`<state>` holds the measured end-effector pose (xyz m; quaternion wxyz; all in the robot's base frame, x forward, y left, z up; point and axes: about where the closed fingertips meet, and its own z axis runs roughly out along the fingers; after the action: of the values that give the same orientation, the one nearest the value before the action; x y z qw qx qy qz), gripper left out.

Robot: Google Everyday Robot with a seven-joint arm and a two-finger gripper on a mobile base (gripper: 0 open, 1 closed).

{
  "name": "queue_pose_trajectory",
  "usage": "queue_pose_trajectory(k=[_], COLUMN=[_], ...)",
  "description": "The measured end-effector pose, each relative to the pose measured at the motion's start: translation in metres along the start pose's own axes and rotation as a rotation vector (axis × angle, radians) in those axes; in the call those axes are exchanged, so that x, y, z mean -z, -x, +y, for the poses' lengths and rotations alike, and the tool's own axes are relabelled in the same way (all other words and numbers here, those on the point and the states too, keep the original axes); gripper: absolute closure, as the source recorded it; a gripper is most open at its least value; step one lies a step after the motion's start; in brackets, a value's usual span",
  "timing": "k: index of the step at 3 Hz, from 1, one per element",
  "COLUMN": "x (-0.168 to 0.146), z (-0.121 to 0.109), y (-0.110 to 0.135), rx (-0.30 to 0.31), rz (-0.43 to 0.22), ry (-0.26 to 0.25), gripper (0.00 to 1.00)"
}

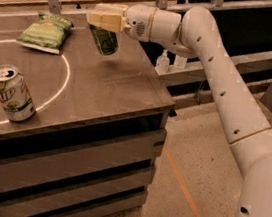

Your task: Place green can upright

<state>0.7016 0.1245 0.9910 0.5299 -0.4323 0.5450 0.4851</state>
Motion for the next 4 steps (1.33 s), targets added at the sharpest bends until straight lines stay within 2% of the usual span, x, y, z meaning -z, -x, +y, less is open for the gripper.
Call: queue_pose_trajectory(k=[2,3,4], x=[0.003,0.01,0.023], z=[0.005,0.013,0.025], y=[0.015,0.011,-0.007], rx=[-0.155,-0.238,-0.331], rz=[-0.059,-0.074,-0.091], ry=[-0.027,-0.044,-0.074], gripper=[1.0,1.0,1.0])
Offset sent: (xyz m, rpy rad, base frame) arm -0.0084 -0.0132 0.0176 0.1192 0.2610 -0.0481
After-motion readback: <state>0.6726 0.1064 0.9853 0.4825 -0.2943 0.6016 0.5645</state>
